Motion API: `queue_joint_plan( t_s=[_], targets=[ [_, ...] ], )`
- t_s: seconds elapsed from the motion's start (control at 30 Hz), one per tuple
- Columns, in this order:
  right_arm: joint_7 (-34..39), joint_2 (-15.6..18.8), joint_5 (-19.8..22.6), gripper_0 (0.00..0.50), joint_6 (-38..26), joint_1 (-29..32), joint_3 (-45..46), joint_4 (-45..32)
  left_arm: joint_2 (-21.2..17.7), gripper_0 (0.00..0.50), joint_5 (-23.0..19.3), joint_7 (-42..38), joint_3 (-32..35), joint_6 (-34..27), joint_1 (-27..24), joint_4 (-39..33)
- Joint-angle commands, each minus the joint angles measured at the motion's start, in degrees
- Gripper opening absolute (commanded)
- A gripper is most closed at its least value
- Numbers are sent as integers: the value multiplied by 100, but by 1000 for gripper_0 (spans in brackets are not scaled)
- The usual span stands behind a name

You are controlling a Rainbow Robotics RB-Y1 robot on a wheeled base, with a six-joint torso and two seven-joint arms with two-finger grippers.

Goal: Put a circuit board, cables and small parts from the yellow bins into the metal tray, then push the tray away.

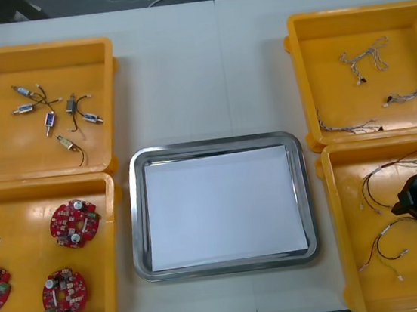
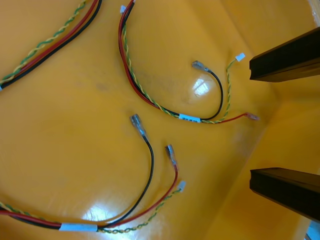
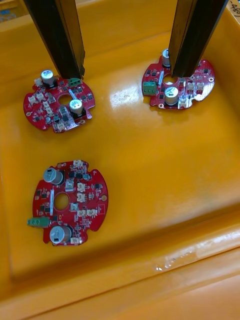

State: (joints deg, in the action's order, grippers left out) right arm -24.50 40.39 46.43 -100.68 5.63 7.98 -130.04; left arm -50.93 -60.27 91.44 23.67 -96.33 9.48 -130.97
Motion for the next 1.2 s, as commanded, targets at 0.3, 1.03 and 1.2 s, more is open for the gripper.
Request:
queue_joint_plan(
  t_s=[0.3,1.03,1.2],
  targets=[
    [297,-295,-1408,500,506,131,-1149,-12,286,500,121,2265,155,747,845,-157],
    [464,-681,-1522,500,1050,149,-1167,585,435,500,235,3513,-108,2057,2022,-157],
    [473,-716,-1531,500,1103,149,-1185,656,444,500,305,3478,-91,2083,1970,-78]
  ],
)
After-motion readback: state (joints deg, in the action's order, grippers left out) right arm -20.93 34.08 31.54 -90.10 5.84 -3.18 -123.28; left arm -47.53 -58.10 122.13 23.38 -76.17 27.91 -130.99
